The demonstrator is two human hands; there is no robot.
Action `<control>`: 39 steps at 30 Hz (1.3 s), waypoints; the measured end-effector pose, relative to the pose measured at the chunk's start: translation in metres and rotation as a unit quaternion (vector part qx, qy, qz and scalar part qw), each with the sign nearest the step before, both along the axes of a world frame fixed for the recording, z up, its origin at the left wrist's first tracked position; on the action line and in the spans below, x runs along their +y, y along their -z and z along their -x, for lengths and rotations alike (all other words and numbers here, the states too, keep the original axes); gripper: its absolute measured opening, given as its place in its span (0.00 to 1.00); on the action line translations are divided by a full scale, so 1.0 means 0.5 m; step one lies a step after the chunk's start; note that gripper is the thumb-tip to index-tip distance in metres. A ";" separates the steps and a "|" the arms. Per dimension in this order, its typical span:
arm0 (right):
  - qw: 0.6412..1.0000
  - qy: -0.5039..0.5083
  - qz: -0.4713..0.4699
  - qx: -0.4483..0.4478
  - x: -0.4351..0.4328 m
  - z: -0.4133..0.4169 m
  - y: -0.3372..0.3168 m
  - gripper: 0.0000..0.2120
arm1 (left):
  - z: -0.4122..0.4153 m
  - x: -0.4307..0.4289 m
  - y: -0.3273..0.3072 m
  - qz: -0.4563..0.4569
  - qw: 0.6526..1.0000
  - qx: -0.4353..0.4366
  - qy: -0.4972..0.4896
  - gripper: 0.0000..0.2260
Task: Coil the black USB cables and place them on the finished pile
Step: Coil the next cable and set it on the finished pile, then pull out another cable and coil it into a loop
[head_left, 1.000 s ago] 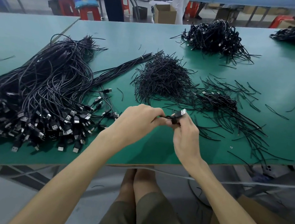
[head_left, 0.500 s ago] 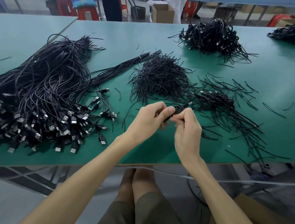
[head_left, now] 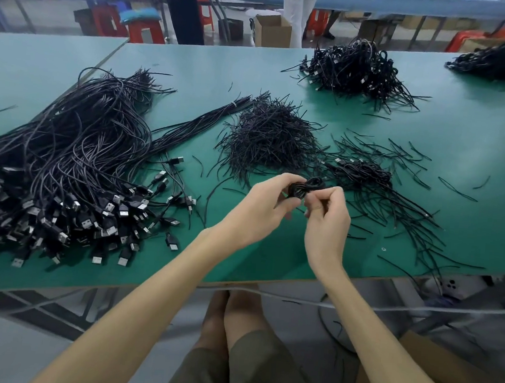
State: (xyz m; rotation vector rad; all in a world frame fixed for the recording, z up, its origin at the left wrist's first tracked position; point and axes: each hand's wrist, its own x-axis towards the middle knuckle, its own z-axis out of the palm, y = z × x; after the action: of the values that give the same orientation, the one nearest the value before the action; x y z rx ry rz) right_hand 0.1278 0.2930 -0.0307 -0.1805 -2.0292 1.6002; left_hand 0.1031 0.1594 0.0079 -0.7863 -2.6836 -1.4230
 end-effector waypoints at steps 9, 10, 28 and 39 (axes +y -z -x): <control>0.997 -0.054 -0.056 0.028 -0.017 0.000 0.004 0.12 | -0.013 -0.025 -0.051 0.185 0.977 0.064 -0.086 0.16; 0.997 -0.066 -0.038 0.033 -0.020 -0.001 0.001 0.11 | -0.017 -0.025 -0.054 0.188 0.976 0.062 -0.091 0.16; 0.953 -0.195 0.091 -0.211 0.069 0.026 -0.068 0.14 | -0.027 -0.019 0.001 0.064 0.995 -0.023 0.071 0.13; 0.922 0.010 -0.340 -0.187 0.229 0.175 -0.115 0.14 | 0.032 -0.163 0.002 0.385 0.877 0.040 -0.286 0.11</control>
State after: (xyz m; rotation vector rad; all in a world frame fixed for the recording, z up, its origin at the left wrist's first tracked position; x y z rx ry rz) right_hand 0.0402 0.4077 0.0268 -0.2545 -2.7389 0.7999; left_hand 0.0873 0.0780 0.0070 0.0173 -2.9969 -0.1747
